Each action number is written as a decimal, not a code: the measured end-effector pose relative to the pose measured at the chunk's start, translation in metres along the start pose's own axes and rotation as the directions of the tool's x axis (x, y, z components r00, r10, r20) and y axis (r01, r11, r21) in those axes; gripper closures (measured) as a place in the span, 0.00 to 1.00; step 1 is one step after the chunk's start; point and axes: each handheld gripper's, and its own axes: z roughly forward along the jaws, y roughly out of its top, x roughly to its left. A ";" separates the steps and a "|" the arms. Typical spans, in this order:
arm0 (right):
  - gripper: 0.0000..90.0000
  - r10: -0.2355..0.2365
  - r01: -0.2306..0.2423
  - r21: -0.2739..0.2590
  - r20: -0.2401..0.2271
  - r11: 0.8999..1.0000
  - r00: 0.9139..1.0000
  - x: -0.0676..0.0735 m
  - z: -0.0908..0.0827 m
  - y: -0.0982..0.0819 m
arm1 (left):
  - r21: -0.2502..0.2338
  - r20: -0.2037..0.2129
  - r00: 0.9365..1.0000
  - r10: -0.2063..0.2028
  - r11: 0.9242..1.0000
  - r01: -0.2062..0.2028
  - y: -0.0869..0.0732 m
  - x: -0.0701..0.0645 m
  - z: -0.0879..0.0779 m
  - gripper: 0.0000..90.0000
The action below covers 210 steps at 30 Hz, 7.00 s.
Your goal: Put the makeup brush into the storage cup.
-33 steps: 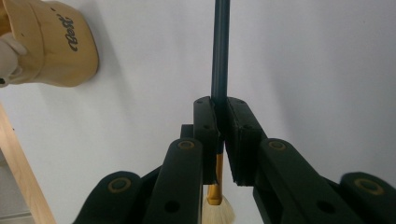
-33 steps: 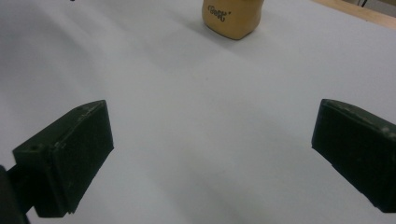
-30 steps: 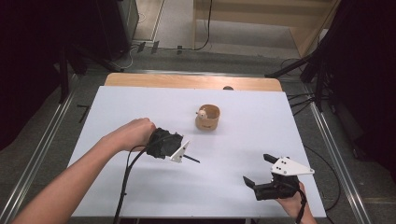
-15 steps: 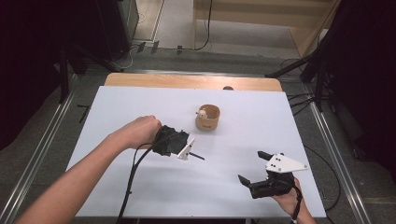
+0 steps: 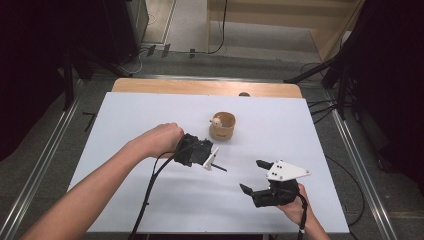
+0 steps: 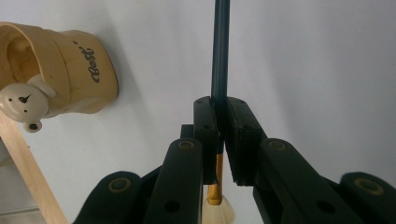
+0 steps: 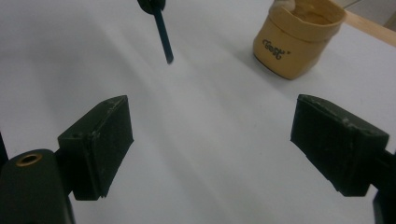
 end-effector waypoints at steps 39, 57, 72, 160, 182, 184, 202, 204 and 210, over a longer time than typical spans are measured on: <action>0.79 -0.058 0.064 0.132 -0.049 0.989 0.997 0.018 0.049 0.031 | 0.099 0.007 0.999 0.033 0.995 -0.034 0.030 0.006 0.008 0.94; 0.89 -0.046 0.052 0.144 -0.044 0.988 0.998 0.019 0.054 0.028 | 0.055 0.017 0.999 0.046 0.997 -0.047 0.042 0.002 0.007 0.94; 0.92 -0.053 0.057 0.156 -0.030 0.986 0.998 0.020 0.058 0.024 | 0.039 -0.007 0.995 0.098 0.994 -0.098 0.048 0.001 0.000 0.93; 0.95 -0.019 0.019 -0.022 -0.001 1.000 1.000 0.016 0.020 0.012 | -0.596 0.103 0.617 -0.780 0.448 0.666 -0.074 -0.067 0.022 0.00; 0.95 0.037 -0.039 -0.066 -0.026 0.997 0.999 0.017 0.023 0.012 | -0.665 0.155 0.550 -0.821 0.325 0.672 -0.073 -0.066 0.021 0.00; 0.95 0.043 -0.044 -0.071 -0.025 0.996 0.999 0.018 0.025 0.012 | -0.670 0.155 0.550 -0.820 0.322 0.669 -0.070 -0.065 0.021 0.00; 0.95 0.114 -0.116 -0.115 -0.024 0.986 0.993 0.020 0.034 0.018 | -0.702 0.200 0.539 -0.818 0.264 0.662 -0.055 -0.055 0.017 0.00; 0.95 0.118 -0.120 -0.112 -0.025 0.986 0.993 0.021 0.035 0.018 | -0.700 0.202 0.538 -0.819 0.263 0.664 -0.055 -0.055 0.017 0.00; 0.95 0.122 -0.124 -0.124 -0.018 0.985 0.992 0.022 0.038 0.020 | -0.716 0.200 0.528 -0.826 0.244 0.654 -0.053 -0.053 0.016 0.01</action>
